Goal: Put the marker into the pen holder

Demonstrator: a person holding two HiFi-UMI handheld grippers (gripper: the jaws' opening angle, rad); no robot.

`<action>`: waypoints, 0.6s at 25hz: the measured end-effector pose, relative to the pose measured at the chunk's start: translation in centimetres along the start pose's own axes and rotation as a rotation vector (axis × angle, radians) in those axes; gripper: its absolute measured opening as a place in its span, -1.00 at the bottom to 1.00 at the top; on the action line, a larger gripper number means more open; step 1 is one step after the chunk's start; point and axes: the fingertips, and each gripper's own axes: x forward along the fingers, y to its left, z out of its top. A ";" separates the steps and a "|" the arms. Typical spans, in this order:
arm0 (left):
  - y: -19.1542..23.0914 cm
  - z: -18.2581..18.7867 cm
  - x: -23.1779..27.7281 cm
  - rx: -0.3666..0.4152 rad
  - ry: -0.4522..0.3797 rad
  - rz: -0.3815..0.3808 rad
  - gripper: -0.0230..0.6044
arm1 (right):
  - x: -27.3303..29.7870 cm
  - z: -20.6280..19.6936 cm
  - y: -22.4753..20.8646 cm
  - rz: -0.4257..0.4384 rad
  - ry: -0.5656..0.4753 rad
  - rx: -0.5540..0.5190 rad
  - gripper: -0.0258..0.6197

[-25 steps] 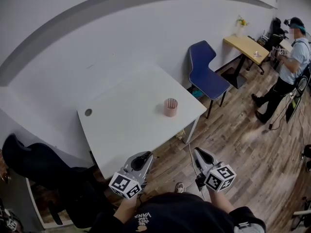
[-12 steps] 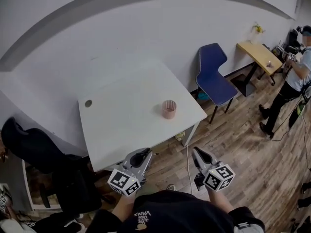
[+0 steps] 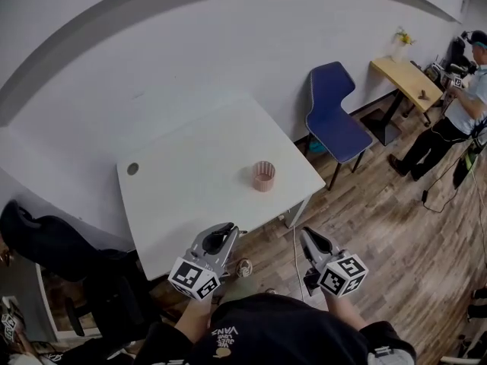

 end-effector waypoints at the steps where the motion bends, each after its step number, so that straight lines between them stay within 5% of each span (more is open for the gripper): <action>1: 0.7 0.3 0.6 0.000 -0.001 -0.006 -0.61 | 0.5 0.2 -0.1 -0.008 -0.005 0.002 -0.92; 15: 7.0 5.0 9.5 0.092 -0.013 -0.137 -0.61 | 5.2 2.8 -2.1 -0.116 -0.071 0.033 -0.92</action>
